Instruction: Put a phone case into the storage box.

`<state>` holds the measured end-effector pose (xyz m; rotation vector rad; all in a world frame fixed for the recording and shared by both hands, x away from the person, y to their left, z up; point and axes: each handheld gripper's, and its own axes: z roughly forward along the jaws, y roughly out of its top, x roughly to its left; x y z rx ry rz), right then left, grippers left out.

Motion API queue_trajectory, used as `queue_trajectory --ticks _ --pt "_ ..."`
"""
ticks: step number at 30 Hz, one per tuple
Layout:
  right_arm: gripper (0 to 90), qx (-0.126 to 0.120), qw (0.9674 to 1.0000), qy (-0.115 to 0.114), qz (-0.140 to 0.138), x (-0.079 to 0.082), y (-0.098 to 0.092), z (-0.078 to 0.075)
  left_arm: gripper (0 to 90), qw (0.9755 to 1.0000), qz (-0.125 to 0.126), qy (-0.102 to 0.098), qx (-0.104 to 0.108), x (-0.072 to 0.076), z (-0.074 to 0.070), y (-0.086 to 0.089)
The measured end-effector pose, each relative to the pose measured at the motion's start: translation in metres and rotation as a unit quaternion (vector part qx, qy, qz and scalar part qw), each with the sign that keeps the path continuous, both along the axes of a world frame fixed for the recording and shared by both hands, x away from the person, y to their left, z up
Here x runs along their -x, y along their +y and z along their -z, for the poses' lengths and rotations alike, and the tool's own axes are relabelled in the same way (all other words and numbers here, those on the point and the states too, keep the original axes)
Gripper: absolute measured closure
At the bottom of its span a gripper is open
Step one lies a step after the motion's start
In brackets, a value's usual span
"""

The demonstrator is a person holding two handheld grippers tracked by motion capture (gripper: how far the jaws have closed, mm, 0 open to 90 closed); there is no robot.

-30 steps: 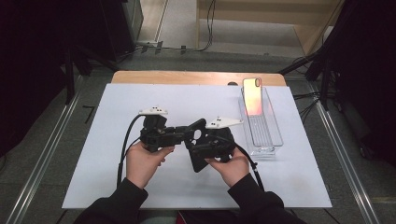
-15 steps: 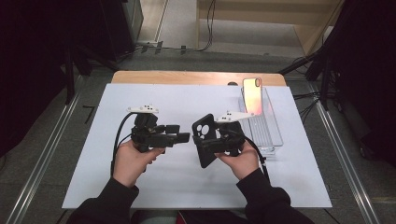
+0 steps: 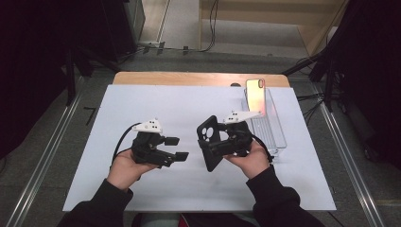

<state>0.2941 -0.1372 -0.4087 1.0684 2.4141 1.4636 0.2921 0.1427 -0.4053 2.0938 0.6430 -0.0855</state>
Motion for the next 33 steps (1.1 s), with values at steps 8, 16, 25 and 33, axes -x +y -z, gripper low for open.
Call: queue_trajectory --ticks 8,16,25,33 --pt "12.3 -0.005 1.0000 -0.002 -0.005 0.000 -0.007 -0.003 30.1 0.9999 0.001 -0.006 -0.009 0.003 0.024 0.016" --pt "12.3 -0.016 0.9999 0.002 -0.006 -0.002 -0.019 -0.006 30.1 0.9999 -0.002 -0.008 -0.013 0.010 0.038 0.034" --pt "12.3 -0.013 0.9999 0.003 -0.005 -0.004 -0.028 -0.013 30.1 0.9997 -0.014 0.003 -0.021 0.018 0.047 0.051" --pt "12.4 -0.023 0.9995 0.000 0.020 -0.003 -0.046 -0.031 30.2 0.9992 -0.033 0.013 -0.018 0.020 0.048 0.053"
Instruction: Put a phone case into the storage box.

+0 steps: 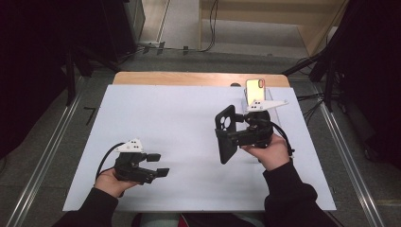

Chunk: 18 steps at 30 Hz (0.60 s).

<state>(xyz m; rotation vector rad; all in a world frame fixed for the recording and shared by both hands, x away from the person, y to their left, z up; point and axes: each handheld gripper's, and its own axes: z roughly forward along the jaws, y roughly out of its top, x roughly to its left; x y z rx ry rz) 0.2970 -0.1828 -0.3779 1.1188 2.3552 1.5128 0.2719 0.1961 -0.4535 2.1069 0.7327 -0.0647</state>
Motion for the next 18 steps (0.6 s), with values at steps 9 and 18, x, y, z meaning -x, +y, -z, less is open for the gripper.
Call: queue_trajectory --ticks 9,18 --pt "12.4 -0.002 0.9987 -0.001 0.051 -0.004 -0.020 -0.013 30.2 0.9998 -0.019 0.002 -0.002 0.000 0.002 0.004" --pt "12.4 -0.004 0.9951 -0.015 0.098 -0.009 -0.037 -0.022 30.2 0.9994 -0.034 0.008 0.005 0.004 0.002 0.009"
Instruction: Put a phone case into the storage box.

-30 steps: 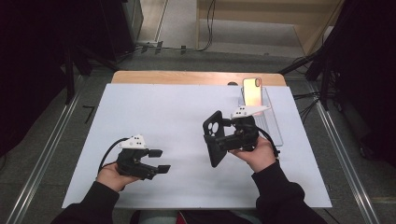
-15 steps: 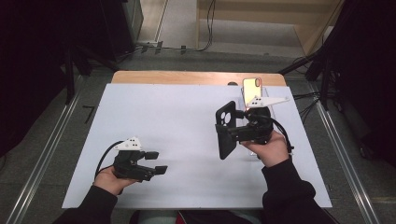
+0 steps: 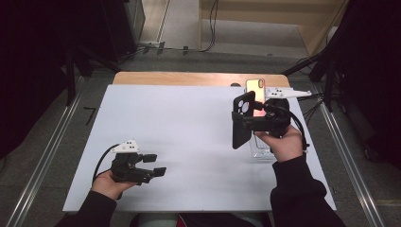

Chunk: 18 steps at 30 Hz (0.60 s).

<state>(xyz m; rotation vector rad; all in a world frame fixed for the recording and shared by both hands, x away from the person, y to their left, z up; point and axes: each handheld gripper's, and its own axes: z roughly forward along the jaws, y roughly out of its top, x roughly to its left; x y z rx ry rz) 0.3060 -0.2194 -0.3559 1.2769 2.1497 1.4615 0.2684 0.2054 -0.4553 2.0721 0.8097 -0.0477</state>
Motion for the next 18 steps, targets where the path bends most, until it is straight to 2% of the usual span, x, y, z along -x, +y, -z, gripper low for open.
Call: queue_trajectory --ticks 10,18 --pt "12.4 0.000 0.9987 -0.010 0.050 -0.006 -0.021 -0.005 30.2 0.9999 -0.013 0.004 -0.003 0.004 0.001 0.006" --pt "12.4 0.004 0.9951 -0.015 0.098 -0.012 -0.042 -0.004 30.2 0.9997 -0.022 0.007 0.002 0.006 0.001 0.010"
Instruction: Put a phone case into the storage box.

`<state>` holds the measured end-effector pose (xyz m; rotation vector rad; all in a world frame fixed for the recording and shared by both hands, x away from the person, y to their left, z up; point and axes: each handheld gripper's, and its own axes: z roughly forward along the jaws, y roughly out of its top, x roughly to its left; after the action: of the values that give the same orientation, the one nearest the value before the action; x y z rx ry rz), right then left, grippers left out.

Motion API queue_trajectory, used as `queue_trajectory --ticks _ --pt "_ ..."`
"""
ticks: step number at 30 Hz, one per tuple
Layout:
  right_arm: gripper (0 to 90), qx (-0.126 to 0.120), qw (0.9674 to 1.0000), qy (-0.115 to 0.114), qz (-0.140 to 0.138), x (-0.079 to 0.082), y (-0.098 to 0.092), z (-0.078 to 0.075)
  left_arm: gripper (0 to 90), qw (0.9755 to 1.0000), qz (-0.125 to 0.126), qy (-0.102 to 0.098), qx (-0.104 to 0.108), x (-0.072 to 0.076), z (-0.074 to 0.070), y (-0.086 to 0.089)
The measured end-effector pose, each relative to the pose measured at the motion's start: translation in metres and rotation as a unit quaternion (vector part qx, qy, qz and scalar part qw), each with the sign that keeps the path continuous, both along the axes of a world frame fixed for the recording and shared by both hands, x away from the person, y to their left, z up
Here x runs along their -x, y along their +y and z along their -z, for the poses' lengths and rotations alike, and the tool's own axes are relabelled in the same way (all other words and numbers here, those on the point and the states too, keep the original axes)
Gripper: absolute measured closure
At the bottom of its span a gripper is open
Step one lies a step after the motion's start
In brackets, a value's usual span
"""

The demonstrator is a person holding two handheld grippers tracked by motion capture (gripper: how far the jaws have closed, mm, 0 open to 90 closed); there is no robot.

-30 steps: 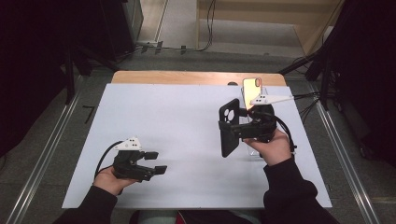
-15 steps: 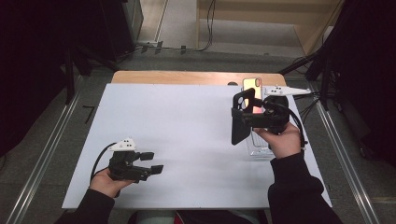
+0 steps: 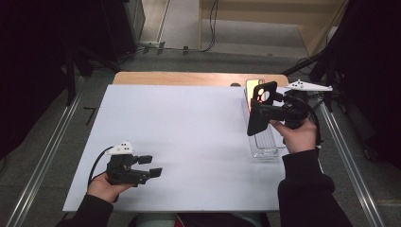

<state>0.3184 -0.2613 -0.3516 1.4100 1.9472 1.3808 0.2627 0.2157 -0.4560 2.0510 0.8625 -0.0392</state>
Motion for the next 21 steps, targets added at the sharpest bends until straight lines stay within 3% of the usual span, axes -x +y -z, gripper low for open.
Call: queue_trajectory --ticks 5,16,21 --pt "12.4 -0.010 0.9994 0.001 0.034 -0.005 -0.011 0.007 30.2 0.9999 -0.009 -0.003 -0.005 0.001 -0.001 0.001" --pt "12.4 0.011 0.9961 -0.009 0.087 -0.018 -0.022 0.018 30.2 1.0000 -0.008 -0.004 -0.001 0.000 -0.001 0.001" --pt "12.4 0.016 0.9947 -0.006 0.101 -0.035 -0.025 0.030 30.2 1.0000 -0.007 -0.004 0.002 0.000 -0.002 0.001"
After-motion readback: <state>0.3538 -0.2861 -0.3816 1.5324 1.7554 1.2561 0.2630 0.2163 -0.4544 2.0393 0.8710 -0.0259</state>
